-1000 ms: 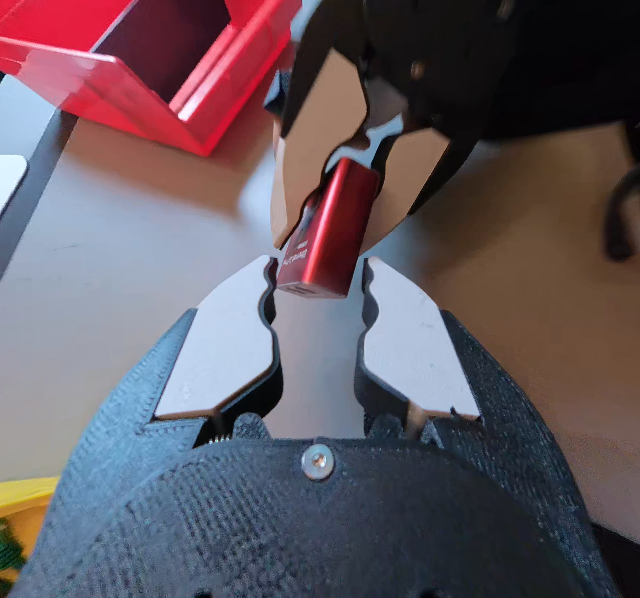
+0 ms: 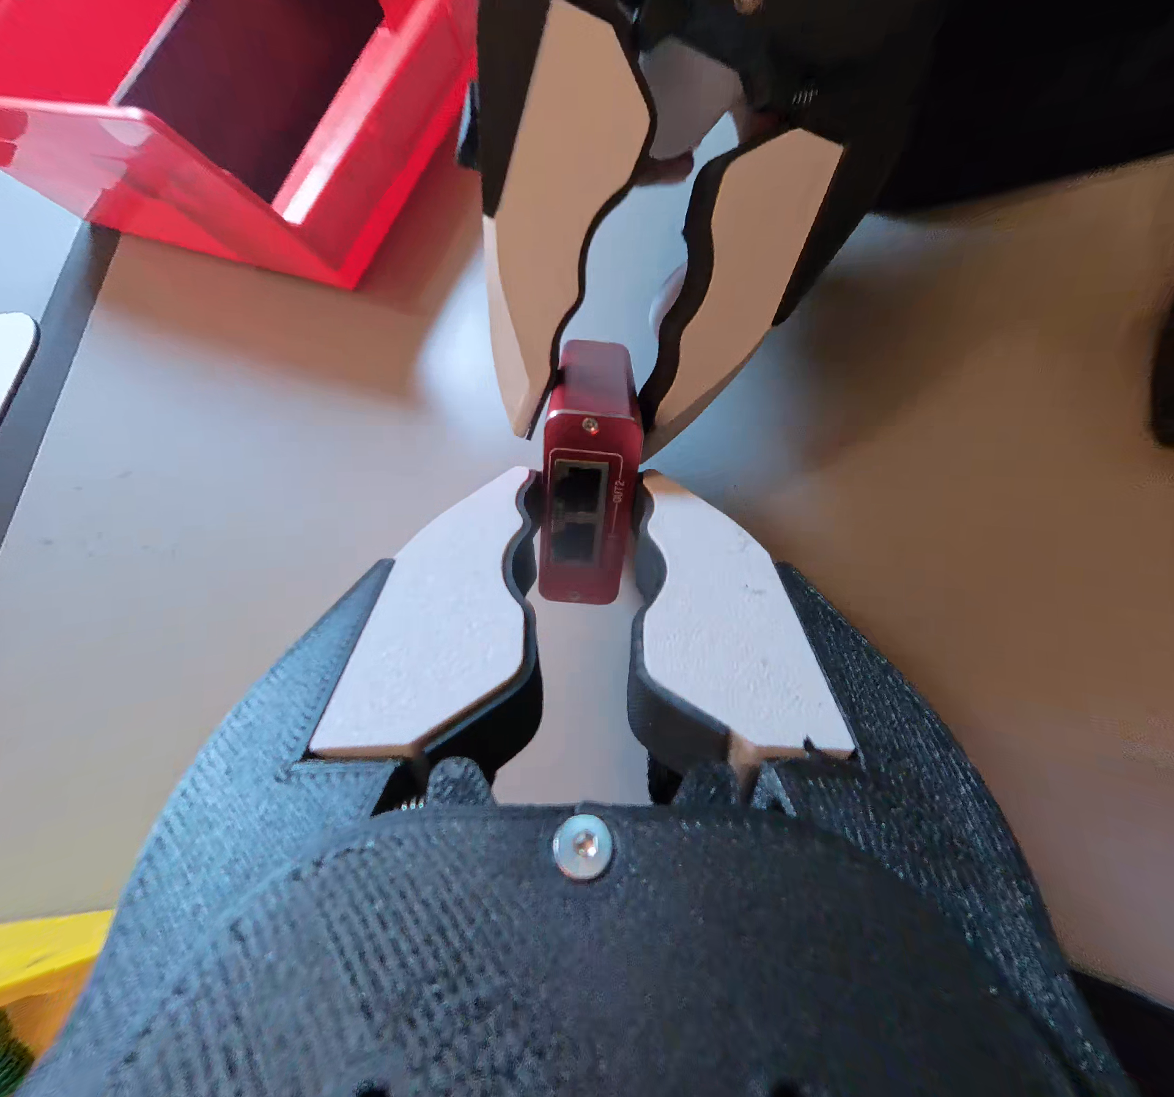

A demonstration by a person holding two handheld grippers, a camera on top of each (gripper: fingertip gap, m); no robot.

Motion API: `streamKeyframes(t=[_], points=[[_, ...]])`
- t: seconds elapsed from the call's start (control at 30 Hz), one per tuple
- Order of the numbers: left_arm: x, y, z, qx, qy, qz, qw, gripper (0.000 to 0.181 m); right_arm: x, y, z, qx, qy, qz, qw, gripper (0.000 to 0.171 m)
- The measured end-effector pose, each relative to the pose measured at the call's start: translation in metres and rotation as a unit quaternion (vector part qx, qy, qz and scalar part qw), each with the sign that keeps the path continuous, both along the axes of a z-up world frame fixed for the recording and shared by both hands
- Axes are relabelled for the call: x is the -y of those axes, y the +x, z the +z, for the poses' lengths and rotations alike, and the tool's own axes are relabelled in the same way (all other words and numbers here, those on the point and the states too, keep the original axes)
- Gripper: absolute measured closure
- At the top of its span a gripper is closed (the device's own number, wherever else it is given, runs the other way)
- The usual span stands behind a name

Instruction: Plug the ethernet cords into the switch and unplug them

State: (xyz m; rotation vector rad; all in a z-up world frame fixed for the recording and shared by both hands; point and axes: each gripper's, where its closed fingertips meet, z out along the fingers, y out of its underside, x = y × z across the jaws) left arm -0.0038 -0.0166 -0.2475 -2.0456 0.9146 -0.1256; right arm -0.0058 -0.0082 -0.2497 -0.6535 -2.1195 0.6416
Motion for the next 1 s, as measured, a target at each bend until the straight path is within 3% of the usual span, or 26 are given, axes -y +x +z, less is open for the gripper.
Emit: streamKeyframes(t=[0.17,0.33,0.47,0.57,0.67,0.8,1.0], points=[[-0.002,-0.011,0.015,0.01,0.044,0.009,0.999,0.145,0.0,0.0,0.026,-0.078,-0.03,0.018,0.996,0.143],[-0.002,-0.014,0.021,-0.052,0.109,-0.011,0.993,0.152,0.003,0.001,0.036,-0.126,0.002,0.021,0.992,0.143],[0.002,-0.01,0.032,-0.034,0.15,-0.039,0.987,0.153,0.004,0.0,0.041,-0.136,-0.016,0.02,0.99,0.137],[0.003,-0.004,0.032,-0.035,0.152,-0.051,0.986,0.154,0.005,0.0,0.032,-0.109,-0.036,0.022,0.993,0.128],[0.006,0.003,0.028,-0.031,0.151,-0.07,0.986,0.154,0.011,-0.001,0.029,-0.104,-0.028,0.031,0.994,0.14],[0.006,0.003,0.026,-0.019,0.149,-0.078,0.986,0.154,0.013,0.001,0.027,-0.087,-0.019,0.032,0.996,0.142],[0.001,-0.02,0.03,0.1,0.08,-0.007,0.992,0.151,-0.005,-0.007,0.03,-0.11,0.04,-0.031,0.993,0.143]])
